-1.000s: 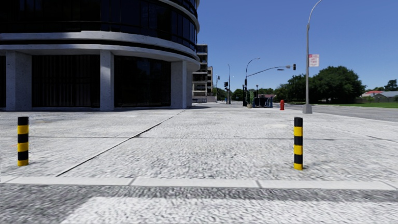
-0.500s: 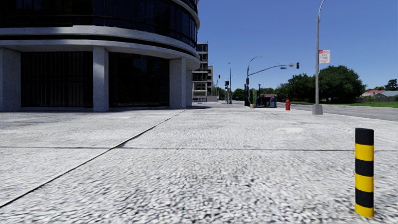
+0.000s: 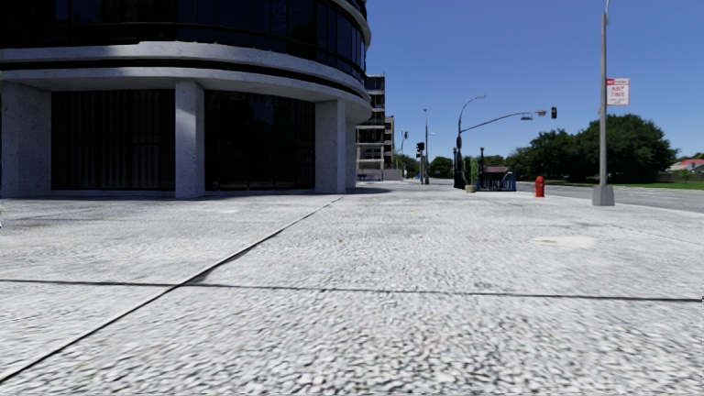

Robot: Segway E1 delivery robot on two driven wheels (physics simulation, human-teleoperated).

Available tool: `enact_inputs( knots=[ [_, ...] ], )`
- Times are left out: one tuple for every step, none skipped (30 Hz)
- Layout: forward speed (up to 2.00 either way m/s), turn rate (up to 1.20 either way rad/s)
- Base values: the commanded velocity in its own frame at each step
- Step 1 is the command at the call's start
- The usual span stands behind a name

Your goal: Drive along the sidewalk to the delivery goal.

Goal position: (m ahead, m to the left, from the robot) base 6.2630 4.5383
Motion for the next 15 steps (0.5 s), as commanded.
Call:
enact_inputs(
  knots=[
    [1.48,0.30],
    [1.53,0.31],
    [1.58,0.32],
    [1.58,0.32],
    [1.61,0.33],
    [1.62,0.36],
    [1.63,0.39],
    [1.63,0.39],
    [1.63,0.40],
    [1.63,0.40],
    [1.63,0.40],
    [1.63,0.41],
    [1.64,0.44],
    [1.64,0.46],
    [1.65,0.48]
  ],
)
